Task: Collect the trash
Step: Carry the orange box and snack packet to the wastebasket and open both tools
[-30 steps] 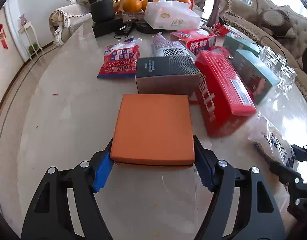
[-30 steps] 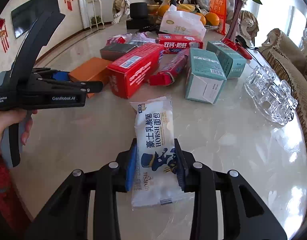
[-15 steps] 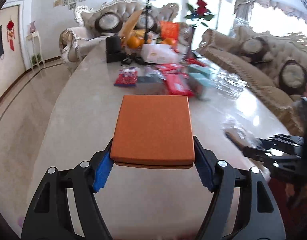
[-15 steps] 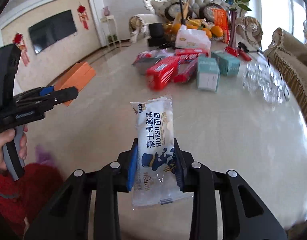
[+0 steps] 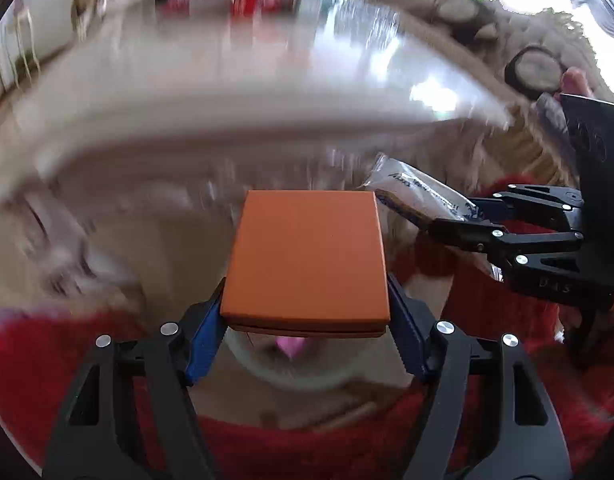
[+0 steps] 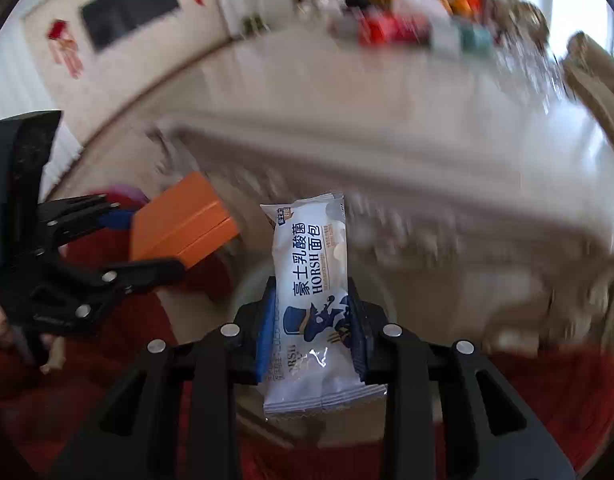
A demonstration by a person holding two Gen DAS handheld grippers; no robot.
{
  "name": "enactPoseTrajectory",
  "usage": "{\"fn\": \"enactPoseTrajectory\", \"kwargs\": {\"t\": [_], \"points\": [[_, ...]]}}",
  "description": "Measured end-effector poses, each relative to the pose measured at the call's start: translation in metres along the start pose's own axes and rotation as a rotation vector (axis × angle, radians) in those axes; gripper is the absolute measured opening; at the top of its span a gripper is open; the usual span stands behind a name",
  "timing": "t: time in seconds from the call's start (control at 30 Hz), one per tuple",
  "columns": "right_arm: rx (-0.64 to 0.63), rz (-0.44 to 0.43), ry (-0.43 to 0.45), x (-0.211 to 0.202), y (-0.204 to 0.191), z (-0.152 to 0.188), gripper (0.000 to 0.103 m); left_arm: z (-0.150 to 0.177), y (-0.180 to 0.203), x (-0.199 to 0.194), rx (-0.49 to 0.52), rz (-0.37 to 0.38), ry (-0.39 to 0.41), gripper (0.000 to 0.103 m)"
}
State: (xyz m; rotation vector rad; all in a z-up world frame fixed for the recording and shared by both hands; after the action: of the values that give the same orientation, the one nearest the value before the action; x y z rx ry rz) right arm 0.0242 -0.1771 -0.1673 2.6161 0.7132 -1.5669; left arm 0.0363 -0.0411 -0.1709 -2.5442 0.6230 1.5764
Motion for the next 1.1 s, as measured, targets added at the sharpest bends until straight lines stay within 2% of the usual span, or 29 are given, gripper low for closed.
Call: {"fn": "enactPoseTrajectory", "kwargs": {"t": [0.13, 0.23, 0.33, 0.53, 0.57, 0.6, 0.63, 0.7, 0.8, 1.1], "points": [[0.088, -0.001, -0.135, 0.043, 0.025, 0.023, 0.03, 0.031, -0.011, 0.056, -0.013, -0.014, -0.169, 0.071], [0.099, 0.009, -0.182, 0.06, 0.034, 0.025, 0.03, 0.041, -0.013, 0.079, -0.009, -0.012, -0.235, 0.071], [0.087, 0.043, -0.223, 0.075, 0.037, 0.034, 0.03, 0.044, -0.013, 0.093, 0.003, -0.018, -0.271, 0.071], [0.095, 0.03, -0.257, 0.085, 0.036, 0.05, 0.034, 0.057, -0.015, 0.105, 0.007, -0.06, -0.339, 0.073], [0.091, 0.033, -0.262, 0.086, 0.037, 0.049, 0.048, 0.058, -0.016, 0.107, 0.004, -0.064, -0.349, 0.073], [0.085, 0.048, -0.264, 0.088, 0.037, 0.05, 0.066, 0.062, -0.017, 0.109, -0.001, -0.064, -0.367, 0.078], [0.078, 0.061, -0.26, 0.087, 0.037, 0.05, 0.069, 0.062, -0.017, 0.112, -0.003, -0.063, -0.376, 0.087], [0.072, 0.067, -0.254, 0.086, 0.037, 0.049, 0.069, 0.063, -0.018, 0.111, -0.001, -0.062, -0.372, 0.092], [0.07, 0.089, -0.241, 0.082, 0.04, 0.048, 0.069, 0.057, -0.017, 0.106, -0.003, -0.062, -0.335, 0.094], [0.014, 0.119, -0.148, 0.057, 0.032, 0.035, 0.073, 0.029, -0.027, 0.071, -0.071, -0.074, -0.141, 0.095]]}}
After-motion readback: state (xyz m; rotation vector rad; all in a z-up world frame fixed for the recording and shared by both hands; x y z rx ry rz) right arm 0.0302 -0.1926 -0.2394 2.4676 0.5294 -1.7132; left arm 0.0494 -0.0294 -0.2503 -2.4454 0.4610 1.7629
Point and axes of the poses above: each gripper's, at about its wrist camera, not at the fingertips, and x roughly the way its jaws point, y to its right, z to its underside, the point moved 9 cm from there along x, roughly the way its jaws point, and after that the axes turned 5 degrees about -z, right-handed, at the moved point
